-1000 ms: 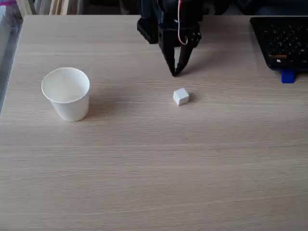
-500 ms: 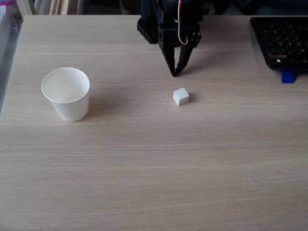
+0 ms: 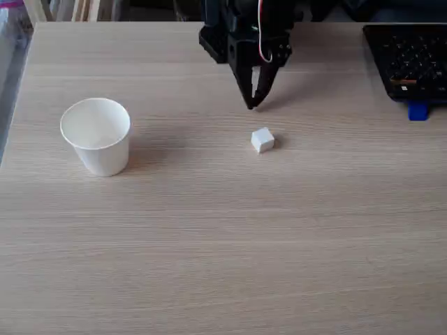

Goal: Grasp a block and put it in the bin.

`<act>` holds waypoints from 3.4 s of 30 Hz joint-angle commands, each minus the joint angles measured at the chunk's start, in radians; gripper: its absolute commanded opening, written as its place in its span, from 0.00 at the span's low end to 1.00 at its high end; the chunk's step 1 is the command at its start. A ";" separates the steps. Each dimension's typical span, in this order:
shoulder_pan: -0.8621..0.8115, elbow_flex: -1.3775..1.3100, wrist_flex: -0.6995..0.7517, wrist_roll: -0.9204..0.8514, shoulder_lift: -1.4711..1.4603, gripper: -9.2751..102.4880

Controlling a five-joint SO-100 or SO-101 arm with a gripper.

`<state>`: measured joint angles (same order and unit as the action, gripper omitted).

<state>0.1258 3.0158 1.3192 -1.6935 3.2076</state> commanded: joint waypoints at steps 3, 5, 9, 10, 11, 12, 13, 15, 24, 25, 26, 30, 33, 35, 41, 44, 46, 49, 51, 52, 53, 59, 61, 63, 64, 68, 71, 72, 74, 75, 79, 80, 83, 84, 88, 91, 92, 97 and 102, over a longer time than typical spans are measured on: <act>-0.023 -0.109 -0.020 -0.069 -0.117 0.09; -0.029 -0.129 -0.028 -0.083 -0.146 0.10; -0.046 -0.146 -0.067 -0.103 -0.198 0.10; -0.051 -0.147 -0.080 -0.104 -0.210 0.11; -0.057 -0.149 -0.092 -0.106 -0.224 0.11; -0.063 -0.149 -0.104 -0.109 -0.236 0.12; -0.071 -0.149 -0.115 -0.120 -0.252 0.14; -0.077 -0.147 -0.141 -0.126 -0.281 0.18; -0.100 -0.153 -0.202 -0.129 -0.357 0.23; -0.101 -0.156 -0.213 -0.129 -0.370 0.23; -0.103 -0.160 -0.222 -0.130 -0.383 0.24; -0.104 -0.169 -0.259 -0.133 -0.426 0.24; -0.104 -0.175 -0.288 -0.138 -0.456 0.24; -0.104 -0.184 -0.305 -0.140 -0.480 0.24; -0.107 -0.206 -0.367 -0.141 -0.548 0.24; -0.107 -0.221 -0.371 -0.138 -0.572 0.24; -0.107 -0.229 -0.376 -0.138 -0.583 0.24; -0.109 -0.239 -0.382 -0.138 -0.606 0.24; -0.109 -0.250 -0.385 -0.135 -0.621 0.24; -0.109 -0.256 -0.387 -0.135 -0.630 0.24; -0.109 -0.261 -0.391 -0.133 -0.640 0.24; -0.109 -0.287 -0.423 -0.133 -0.690 0.25; -0.109 -0.295 -0.436 -0.133 -0.709 0.25; -0.110 -0.304 -0.442 -0.133 -0.724 0.25; -0.110 -0.308 -0.443 -0.133 -0.732 0.25; -0.117 -0.324 -0.460 -0.140 -0.765 0.25; -0.121 -0.336 -0.479 -0.144 -0.793 0.25; -0.123 -0.341 -0.483 -0.144 -0.802 0.25; -0.123 -0.350 -0.492 -0.144 -0.819 0.25; -0.123 -0.354 -0.497 -0.144 -0.827 0.25; -0.123 -0.368 -0.512 -0.143 -0.853 0.25; -0.121 -0.371 -0.514 -0.143 -0.859 0.25; -0.118 -0.382 -0.514 -0.143 -0.876 0.25; -0.117 -0.383 -0.514 -0.141 -0.882 0.25; -0.107 -0.397 -0.518 -0.133 -0.905 0.25; -0.103 -0.410 -0.526 -0.127 -0.927 0.25; -0.101 -0.414 -0.526 -0.127 -0.933 0.25; -0.101 -0.439 -0.537 -0.126 -0.965 0.25; -0.100 -0.462 -0.540 -0.124 -0.992 0.25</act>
<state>0.0184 2.5940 0.7900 -1.8254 2.2227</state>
